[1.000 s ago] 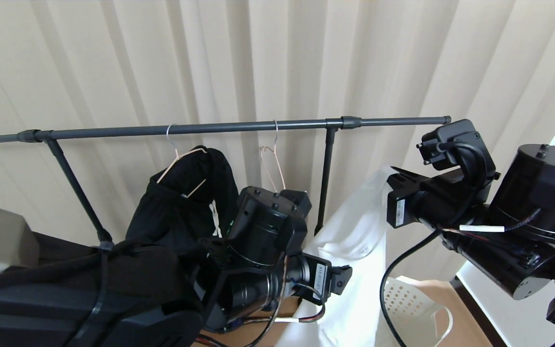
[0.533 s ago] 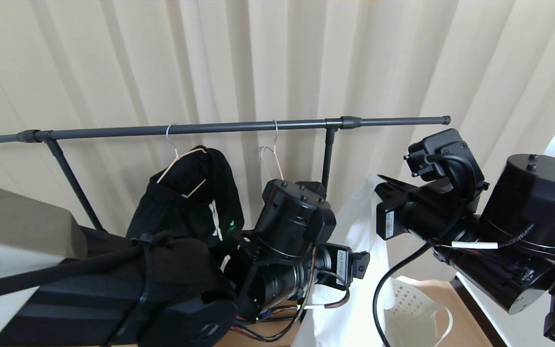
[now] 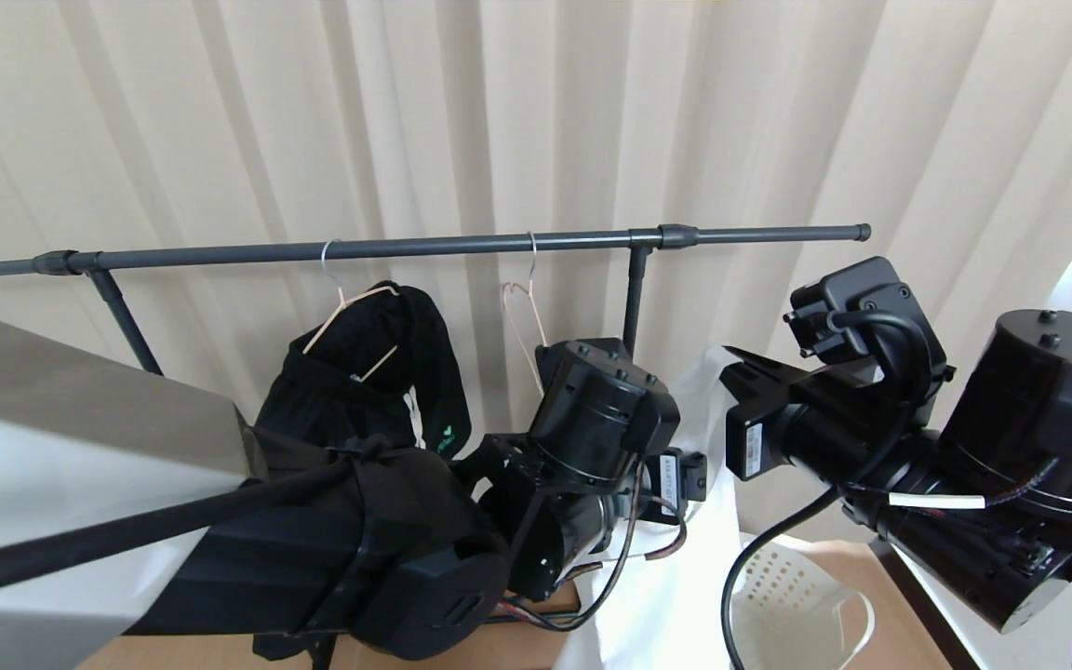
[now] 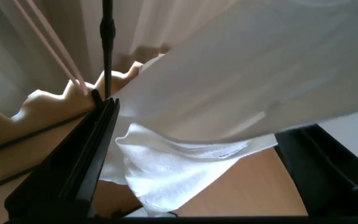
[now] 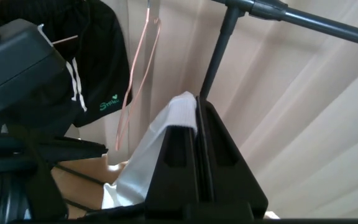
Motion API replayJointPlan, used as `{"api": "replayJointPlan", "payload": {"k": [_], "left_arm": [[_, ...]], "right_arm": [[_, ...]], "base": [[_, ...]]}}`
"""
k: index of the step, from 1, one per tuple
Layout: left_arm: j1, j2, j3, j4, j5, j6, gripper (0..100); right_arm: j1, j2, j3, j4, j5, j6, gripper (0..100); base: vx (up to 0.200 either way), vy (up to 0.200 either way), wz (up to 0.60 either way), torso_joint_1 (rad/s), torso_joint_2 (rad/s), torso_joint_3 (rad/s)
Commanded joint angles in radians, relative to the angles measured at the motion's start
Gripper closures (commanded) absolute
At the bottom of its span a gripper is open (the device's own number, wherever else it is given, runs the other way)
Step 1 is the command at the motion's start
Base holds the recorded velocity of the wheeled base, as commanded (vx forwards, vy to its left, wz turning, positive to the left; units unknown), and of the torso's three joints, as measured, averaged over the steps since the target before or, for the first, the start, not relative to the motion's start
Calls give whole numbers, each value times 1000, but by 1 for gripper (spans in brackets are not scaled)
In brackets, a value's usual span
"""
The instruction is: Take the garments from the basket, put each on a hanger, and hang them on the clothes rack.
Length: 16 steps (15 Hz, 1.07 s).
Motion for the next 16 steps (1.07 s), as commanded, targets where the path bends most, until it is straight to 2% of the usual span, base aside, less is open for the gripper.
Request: {"api": "replayJointPlan", "payload": {"k": [1, 9, 16], "left_arm": [[17, 29, -5, -1, 28, -1, 0], [58, 38, 45, 51, 101, -7, 0], [89, -20, 200, 50, 114, -11, 0]], "right_arm": [[8, -20, 2, 0, 5, 0, 100], [31, -155, 9, 9, 46, -2, 100], [0, -181, 2, 12, 45, -6, 100]], "base": [[0, 0, 0, 0, 0, 0], [0, 0, 0, 0, 0, 0], [0, 0, 0, 0, 0, 0]]}}
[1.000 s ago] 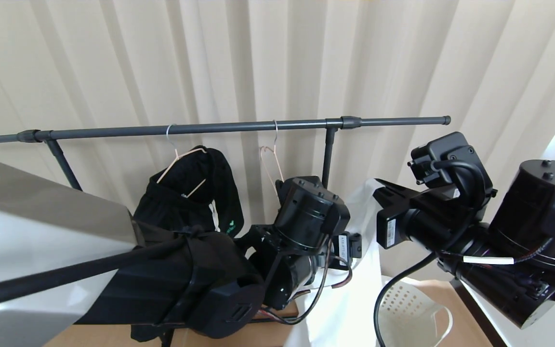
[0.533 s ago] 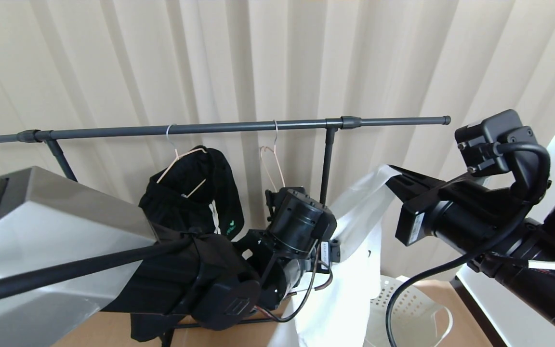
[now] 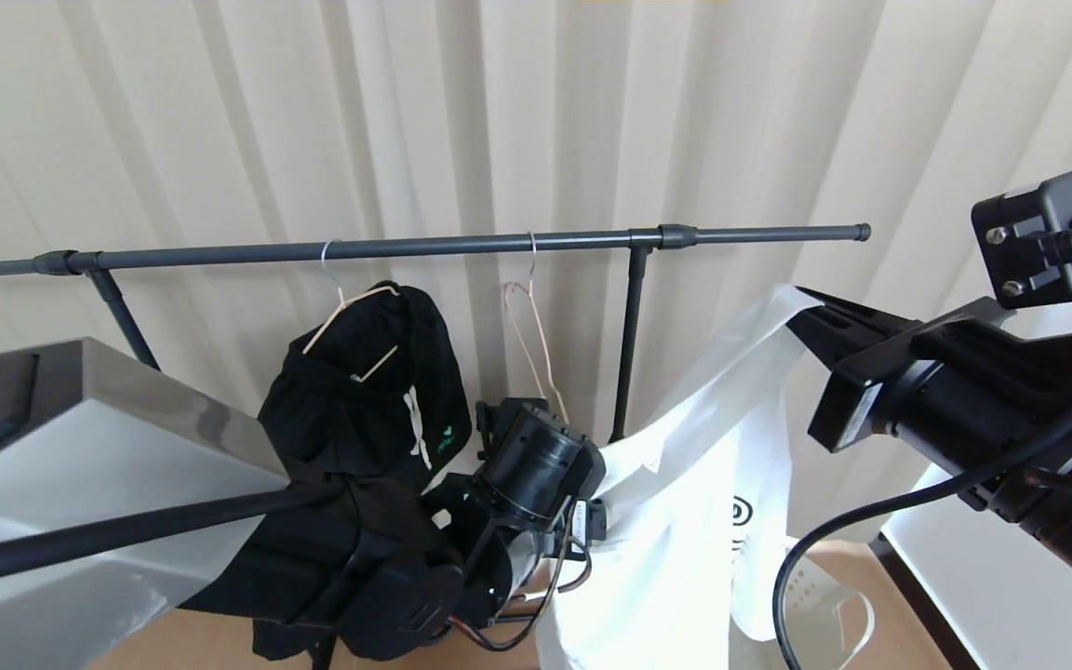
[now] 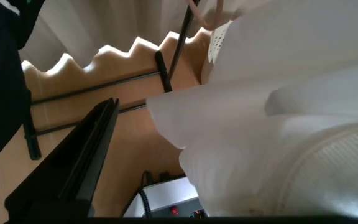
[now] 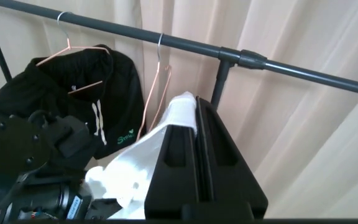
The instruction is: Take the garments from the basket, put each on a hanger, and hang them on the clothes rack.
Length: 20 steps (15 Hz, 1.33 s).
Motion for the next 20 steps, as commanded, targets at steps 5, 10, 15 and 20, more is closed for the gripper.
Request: {"api": "replayJointPlan", "payload": {"k": [5, 10, 15, 20], "left_arm": [[4, -173, 108, 1, 34, -3, 0], [4, -290, 157, 1, 36, -2, 100], [25, -391, 146, 1, 34, 34, 100], [83, -416, 88, -6, 25, 159, 100]], "right_arm": [[-147, 40, -14, -2, 1, -2, 100], [-228, 103, -34, -5, 4, -2, 100], [-230, 187, -73, -15, 4, 18, 100], [-196, 227, -80, -13, -4, 48, 100]], "base": [[0, 0, 0, 0, 0, 0], [0, 0, 0, 0, 0, 0], [0, 0, 0, 0, 0, 0], [0, 0, 0, 0, 0, 0]]}}
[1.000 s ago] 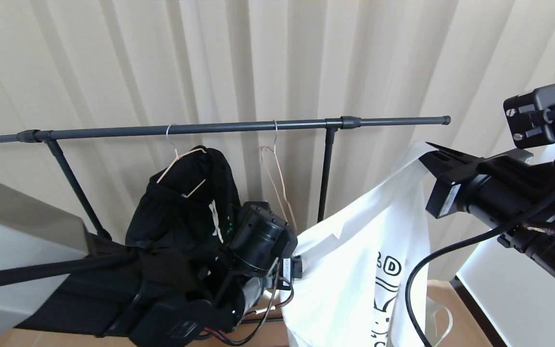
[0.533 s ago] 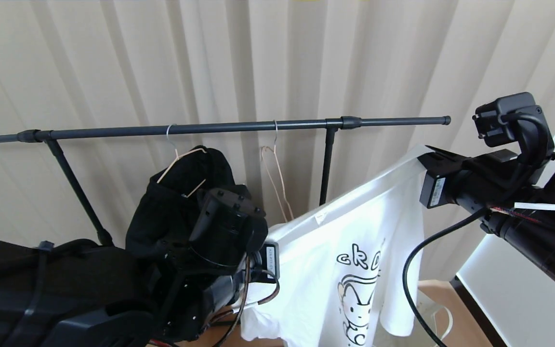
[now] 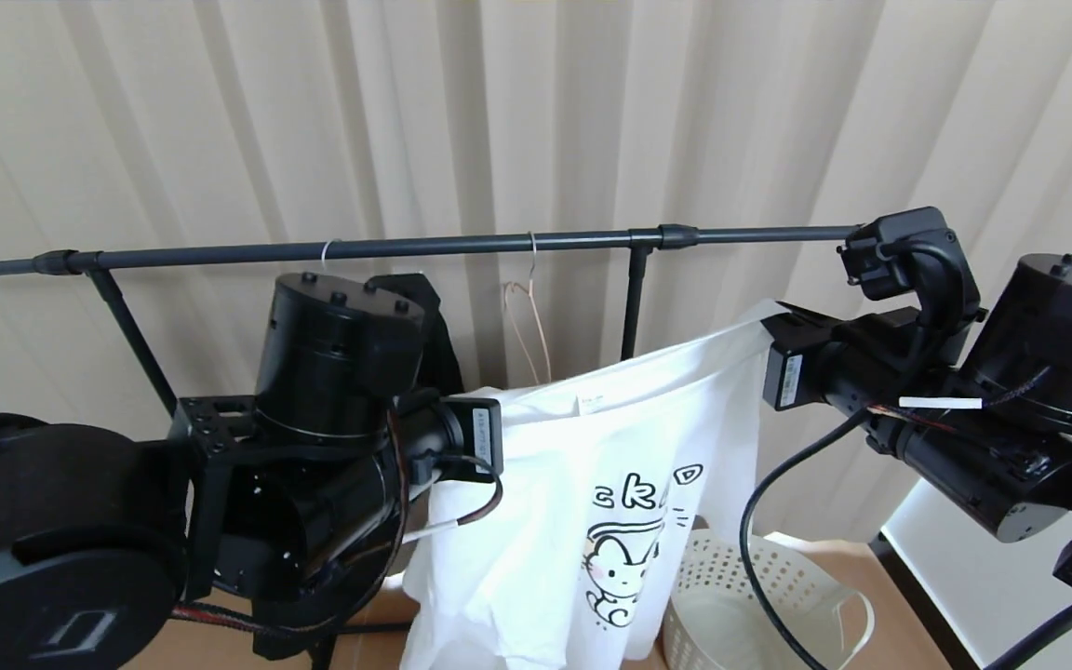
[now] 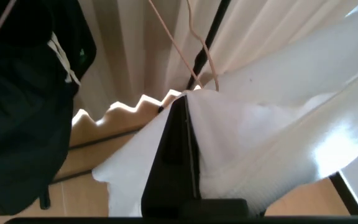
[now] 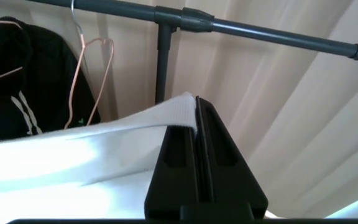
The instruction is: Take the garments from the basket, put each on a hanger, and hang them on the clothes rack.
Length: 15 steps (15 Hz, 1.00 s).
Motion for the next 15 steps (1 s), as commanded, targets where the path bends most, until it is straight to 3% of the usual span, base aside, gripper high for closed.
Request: {"api": "replayJointPlan", "payload": {"k": [1, 5, 13, 15], "left_arm": [[22, -16, -49, -5, 1, 19, 100], [24, -27, -63, -6, 6, 29, 100], [25, -8, -95, -6, 4, 34, 100], [59, 26, -128, -6, -4, 51, 100]], "right_arm": [[9, 43, -30, -1, -7, 12, 100], [41, 43, -104, -1, -73, 107, 100], [49, 23, -94, 7, -86, 103, 100], [71, -36, -33, 67, -85, 46, 100]], "base": [[0, 0, 0, 0, 0, 0], [0, 0, 0, 0, 0, 0], [0, 0, 0, 0, 0, 0], [0, 0, 0, 0, 0, 0]]}}
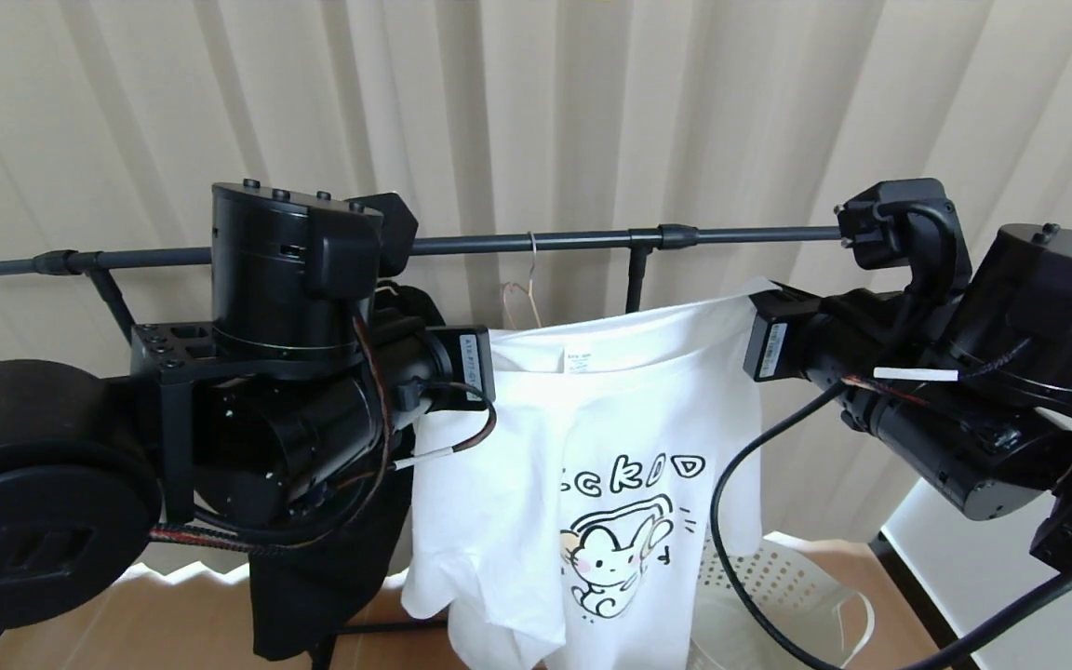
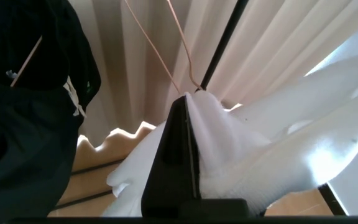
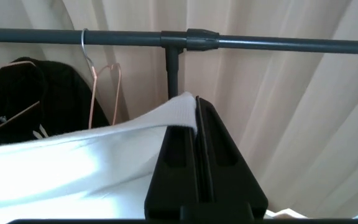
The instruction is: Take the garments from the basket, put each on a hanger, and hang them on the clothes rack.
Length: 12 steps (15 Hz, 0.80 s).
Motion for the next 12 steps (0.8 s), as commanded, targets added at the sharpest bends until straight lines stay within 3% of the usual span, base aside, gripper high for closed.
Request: {"api": "replayJointPlan", "payload": {"k": [1, 4, 6, 8, 10, 12], "left_arm": [[27, 45, -33, -1, -5, 9, 100], [76, 160, -145, -5, -11, 86, 100], [78, 219, -228, -30, -58, 115, 100], [82, 242, -305, -39, -140, 183, 100], [81, 237, -331, -65, -256, 223, 100], [81, 234, -331, -93, -313, 247, 100]], "right_arm": [[27, -74, 61, 51, 6, -57, 100], [162, -183, 114, 246, 8, -97, 100], [250, -211, 117, 346, 14, -87, 100], [317, -198, 126, 356, 20, -44, 100], [385, -161, 126, 349, 60, 19, 100], [431, -134, 125, 342, 95, 77, 100]], "base": [[0, 0, 0, 0, 0, 0], [0, 0, 0, 0, 0, 0], [0, 0, 0, 0, 0, 0], [0, 0, 0, 0, 0, 0], [0, 0, 0, 0, 0, 0], [0, 0, 0, 0, 0, 0]]}}
